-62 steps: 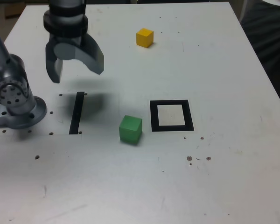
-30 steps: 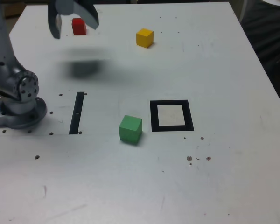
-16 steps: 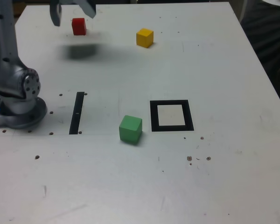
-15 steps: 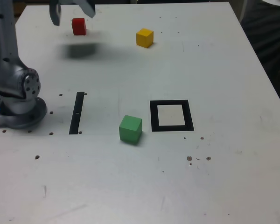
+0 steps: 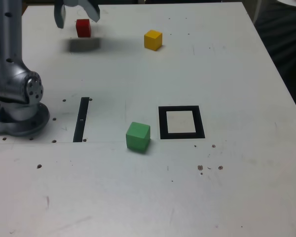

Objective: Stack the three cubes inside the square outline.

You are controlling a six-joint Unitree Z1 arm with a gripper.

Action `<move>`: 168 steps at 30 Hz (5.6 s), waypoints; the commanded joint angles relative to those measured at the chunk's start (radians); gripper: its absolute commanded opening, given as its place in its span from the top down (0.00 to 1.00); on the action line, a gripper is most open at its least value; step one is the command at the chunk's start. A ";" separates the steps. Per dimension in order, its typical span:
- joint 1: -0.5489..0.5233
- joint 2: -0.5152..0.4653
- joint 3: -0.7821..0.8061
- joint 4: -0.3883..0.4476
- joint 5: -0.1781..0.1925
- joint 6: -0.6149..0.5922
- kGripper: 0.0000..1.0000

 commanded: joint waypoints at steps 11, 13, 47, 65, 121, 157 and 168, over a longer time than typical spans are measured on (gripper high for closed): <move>0.020 0.136 -0.115 0.024 0.008 0.014 0.05; 0.020 0.154 -0.133 0.030 0.009 0.014 0.08; 0.020 0.205 -0.190 0.031 0.001 0.017 0.72; -0.118 0.025 -0.042 0.012 -0.040 -0.057 0.72; -1.233 -0.042 0.018 0.099 -0.242 -0.927 0.72; -1.212 0.121 -0.030 -0.001 -0.377 -0.946 0.02; -1.204 0.007 0.042 -0.049 -0.355 -0.942 0.00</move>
